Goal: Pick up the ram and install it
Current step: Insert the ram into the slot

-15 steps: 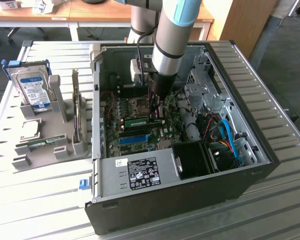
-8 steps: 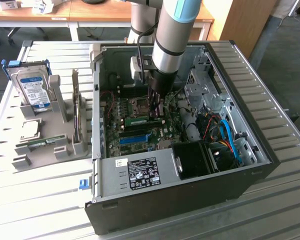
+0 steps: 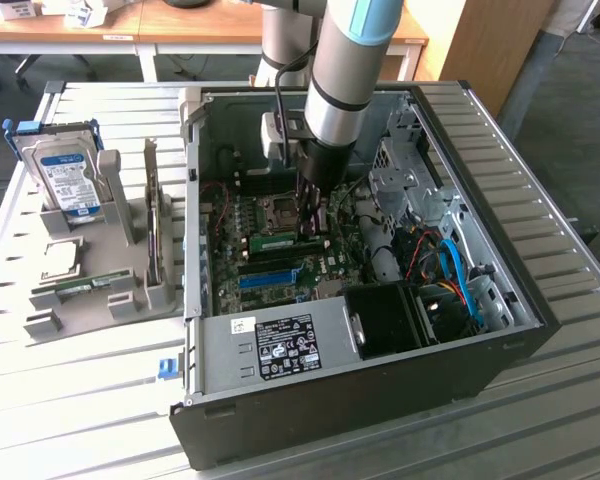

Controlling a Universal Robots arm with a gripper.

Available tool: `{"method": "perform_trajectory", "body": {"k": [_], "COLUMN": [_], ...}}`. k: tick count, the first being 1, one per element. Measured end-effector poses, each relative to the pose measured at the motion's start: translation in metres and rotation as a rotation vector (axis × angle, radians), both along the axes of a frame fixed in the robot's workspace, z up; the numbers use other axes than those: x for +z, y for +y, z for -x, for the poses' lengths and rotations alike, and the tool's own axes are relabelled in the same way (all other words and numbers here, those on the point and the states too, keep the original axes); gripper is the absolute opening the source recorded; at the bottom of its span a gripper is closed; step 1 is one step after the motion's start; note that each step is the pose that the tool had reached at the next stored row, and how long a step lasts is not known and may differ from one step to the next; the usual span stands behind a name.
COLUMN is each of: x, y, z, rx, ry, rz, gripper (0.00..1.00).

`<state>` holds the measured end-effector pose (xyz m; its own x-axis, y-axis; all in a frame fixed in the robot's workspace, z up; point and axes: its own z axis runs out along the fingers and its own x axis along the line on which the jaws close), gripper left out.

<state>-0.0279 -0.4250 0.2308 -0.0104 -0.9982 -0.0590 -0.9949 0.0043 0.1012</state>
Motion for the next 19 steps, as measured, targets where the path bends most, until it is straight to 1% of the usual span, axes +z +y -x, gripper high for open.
{"method": "perform_trajectory", "body": {"k": [4,6,11,14,19], "x": [0.0001,0.0002,0.0001,0.0001,0.0001], "y": [0.0000,0.0000,0.0003,0.0029,0.0032], "z": [-0.0007,-0.0010,-0.0011,-0.0011,-0.0011], "rx": [0.000,0.000,0.000,-0.002,-0.016], "ry": [0.0048,0.0073,0.0076,0.0077,0.0078], "rz": [0.0057,0.0077,0.0076,0.0082,0.0081], "gripper": [0.12,0.12,0.12,0.12,0.12]}}
